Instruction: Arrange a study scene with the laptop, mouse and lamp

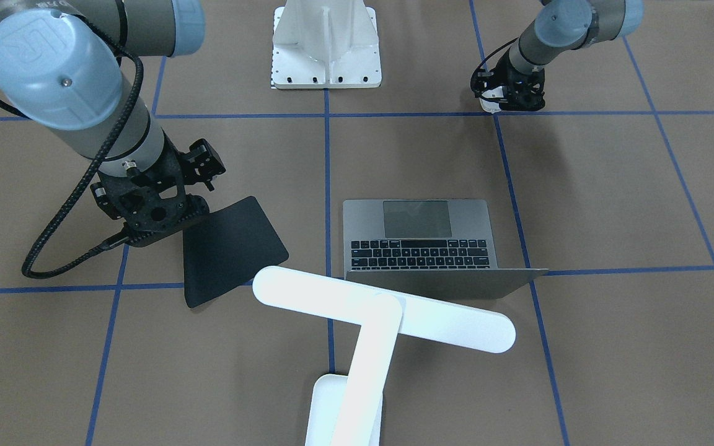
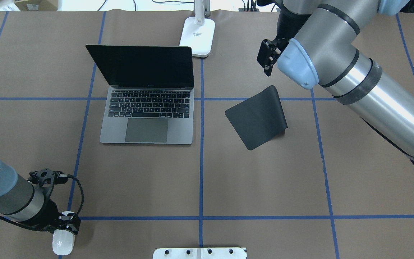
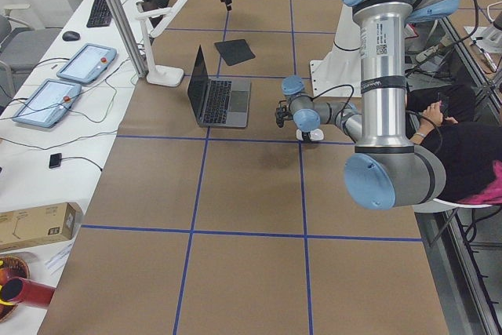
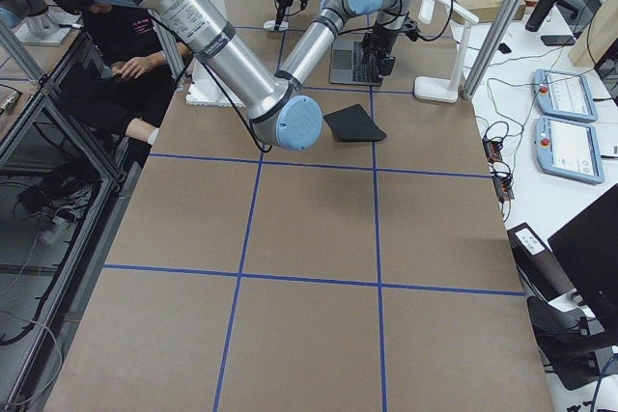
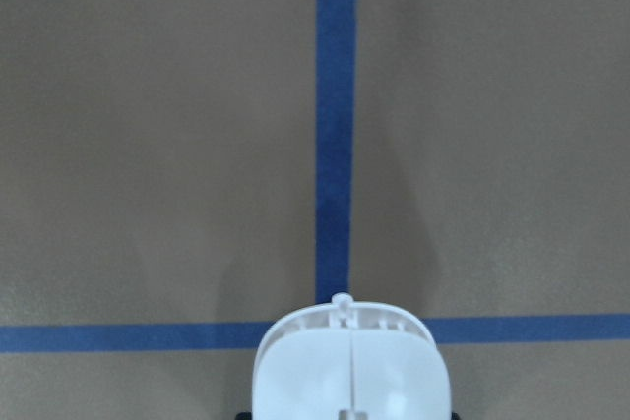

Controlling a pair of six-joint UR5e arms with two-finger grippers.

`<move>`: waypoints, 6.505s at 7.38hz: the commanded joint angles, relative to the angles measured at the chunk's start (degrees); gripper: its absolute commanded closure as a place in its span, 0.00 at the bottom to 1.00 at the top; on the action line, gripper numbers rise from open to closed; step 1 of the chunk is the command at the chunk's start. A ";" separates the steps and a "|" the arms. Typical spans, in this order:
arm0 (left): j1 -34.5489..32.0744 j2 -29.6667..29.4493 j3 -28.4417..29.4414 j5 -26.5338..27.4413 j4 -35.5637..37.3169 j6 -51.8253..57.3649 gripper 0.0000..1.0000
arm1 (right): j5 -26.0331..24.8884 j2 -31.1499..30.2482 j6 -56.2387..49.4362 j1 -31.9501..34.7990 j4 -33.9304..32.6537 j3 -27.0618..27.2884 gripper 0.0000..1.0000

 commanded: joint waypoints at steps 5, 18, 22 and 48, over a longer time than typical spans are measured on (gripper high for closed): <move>-8.08 -13.09 0.15 0.07 6.89 1.04 0.46 | -0.75 -6.96 0.49 4.47 0.07 8.96 0.00; -14.36 -66.55 41.35 0.69 17.84 5.18 0.47 | -0.04 -14.08 -2.30 11.77 0.16 9.49 0.00; -9.87 -76.14 58.22 8.93 6.51 1.22 0.47 | 0.04 -15.23 -2.58 12.65 0.16 9.49 0.00; -67.14 -18.07 28.34 -13.46 29.09 85.03 0.00 | 3.21 -49.32 -9.88 30.84 25.38 10.10 0.00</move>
